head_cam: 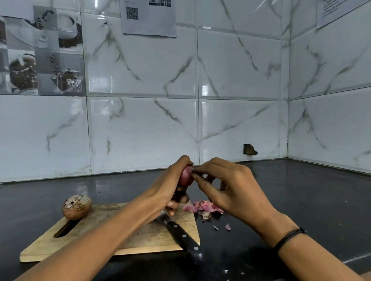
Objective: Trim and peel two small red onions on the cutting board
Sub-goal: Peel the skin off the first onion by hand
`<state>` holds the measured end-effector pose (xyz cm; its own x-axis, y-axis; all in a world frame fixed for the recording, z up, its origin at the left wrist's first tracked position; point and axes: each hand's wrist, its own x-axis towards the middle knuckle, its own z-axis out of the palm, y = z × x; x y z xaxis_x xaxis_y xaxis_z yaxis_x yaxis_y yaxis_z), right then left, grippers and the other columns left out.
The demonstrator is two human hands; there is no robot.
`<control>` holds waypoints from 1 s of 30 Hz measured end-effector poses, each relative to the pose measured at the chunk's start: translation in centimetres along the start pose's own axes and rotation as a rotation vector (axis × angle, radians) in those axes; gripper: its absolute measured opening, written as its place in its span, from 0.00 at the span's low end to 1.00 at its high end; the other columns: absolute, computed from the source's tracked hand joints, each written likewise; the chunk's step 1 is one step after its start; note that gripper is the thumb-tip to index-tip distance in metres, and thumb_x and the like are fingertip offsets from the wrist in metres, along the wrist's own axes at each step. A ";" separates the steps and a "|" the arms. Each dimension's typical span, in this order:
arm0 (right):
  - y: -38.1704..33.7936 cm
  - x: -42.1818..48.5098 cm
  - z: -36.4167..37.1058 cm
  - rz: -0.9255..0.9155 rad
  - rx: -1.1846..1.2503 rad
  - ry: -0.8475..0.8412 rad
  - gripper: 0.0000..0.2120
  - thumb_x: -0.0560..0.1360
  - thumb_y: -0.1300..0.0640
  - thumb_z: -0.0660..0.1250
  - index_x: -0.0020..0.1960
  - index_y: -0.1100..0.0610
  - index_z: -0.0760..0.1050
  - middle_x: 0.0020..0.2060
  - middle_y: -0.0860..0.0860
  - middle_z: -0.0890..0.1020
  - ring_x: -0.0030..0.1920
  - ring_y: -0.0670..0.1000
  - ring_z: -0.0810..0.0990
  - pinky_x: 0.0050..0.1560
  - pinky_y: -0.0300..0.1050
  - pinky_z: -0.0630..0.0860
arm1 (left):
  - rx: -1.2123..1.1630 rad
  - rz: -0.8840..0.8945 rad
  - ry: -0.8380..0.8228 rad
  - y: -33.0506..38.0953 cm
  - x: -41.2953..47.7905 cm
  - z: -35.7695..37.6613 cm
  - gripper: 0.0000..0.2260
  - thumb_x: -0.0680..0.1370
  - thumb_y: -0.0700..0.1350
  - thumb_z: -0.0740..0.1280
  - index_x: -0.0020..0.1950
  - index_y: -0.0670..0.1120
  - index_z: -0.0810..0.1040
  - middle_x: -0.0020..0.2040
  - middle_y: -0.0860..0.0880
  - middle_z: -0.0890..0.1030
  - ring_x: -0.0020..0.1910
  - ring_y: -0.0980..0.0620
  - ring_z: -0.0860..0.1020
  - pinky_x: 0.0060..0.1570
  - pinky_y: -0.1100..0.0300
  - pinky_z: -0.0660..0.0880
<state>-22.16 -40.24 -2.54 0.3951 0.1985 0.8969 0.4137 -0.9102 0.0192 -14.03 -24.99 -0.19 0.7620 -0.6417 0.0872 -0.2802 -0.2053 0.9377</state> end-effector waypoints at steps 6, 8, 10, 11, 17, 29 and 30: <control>-0.7 0.0 0.1 -0.037 -0.222 -0.089 0.16 0.80 0.46 0.57 0.53 0.57 0.75 0.44 0.47 0.75 0.34 0.50 0.75 0.30 0.48 0.73 | -0.004 -0.030 -0.084 -0.3 0.1 -0.2 0.23 0.78 0.66 0.54 0.46 0.46 0.70 0.25 0.49 0.70 0.20 0.54 0.57 0.23 0.64 0.64; -1.0 0.1 0.2 0.006 -0.204 -0.123 0.17 0.80 0.45 0.55 0.54 0.57 0.73 0.44 0.46 0.73 0.34 0.50 0.74 0.32 0.47 0.72 | -0.005 -0.015 -0.089 -0.1 0.2 -0.3 0.22 0.78 0.66 0.55 0.45 0.46 0.70 0.25 0.49 0.69 0.20 0.55 0.58 0.23 0.64 0.64; -1.0 0.3 0.1 0.080 -0.120 -0.128 0.14 0.80 0.45 0.57 0.53 0.56 0.72 0.44 0.45 0.72 0.37 0.49 0.74 0.37 0.44 0.72 | -0.004 -0.006 -0.079 0.1 0.1 -0.3 0.21 0.77 0.64 0.56 0.41 0.46 0.69 0.26 0.49 0.70 0.20 0.55 0.58 0.23 0.64 0.64; -0.8 0.3 0.1 0.132 -0.060 -0.109 0.12 0.80 0.46 0.59 0.52 0.55 0.71 0.44 0.45 0.73 0.38 0.47 0.74 0.39 0.40 0.71 | -0.007 -0.006 -0.072 0.1 0.1 -0.3 0.21 0.77 0.64 0.58 0.39 0.46 0.68 0.26 0.49 0.70 0.20 0.55 0.58 0.23 0.64 0.64; 0.3 -0.1 -0.3 0.237 0.023 -0.056 0.06 0.82 0.51 0.64 0.53 0.53 0.75 0.45 0.42 0.77 0.45 0.43 0.77 0.41 0.32 0.70 | -0.058 0.007 -0.052 -0.1 0.2 -0.4 0.22 0.76 0.63 0.61 0.37 0.45 0.68 0.27 0.46 0.73 0.20 0.53 0.59 0.25 0.62 0.68; -0.2 -0.1 -0.1 0.113 -0.022 -0.083 0.14 0.80 0.44 0.64 0.57 0.50 0.82 0.46 0.42 0.82 0.41 0.44 0.80 0.41 0.51 0.79 | -0.001 0.035 0.001 -0.1 0.1 -0.3 0.19 0.77 0.62 0.58 0.37 0.48 0.67 0.30 0.46 0.72 0.20 0.54 0.59 0.25 0.63 0.69; -0.2 0.0 -0.1 0.120 -0.025 -0.086 0.14 0.80 0.44 0.63 0.56 0.50 0.82 0.45 0.42 0.82 0.41 0.45 0.80 0.40 0.51 0.79 | 0.015 0.040 0.009 -0.2 0.1 -0.2 0.19 0.77 0.62 0.58 0.38 0.47 0.68 0.30 0.46 0.72 0.21 0.53 0.59 0.26 0.63 0.69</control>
<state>-22.34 -40.09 -2.54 0.5100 0.1178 0.8521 0.3397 -0.9376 -0.0737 -13.75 -24.85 -0.26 0.7552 -0.6431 0.1272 -0.3189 -0.1908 0.9284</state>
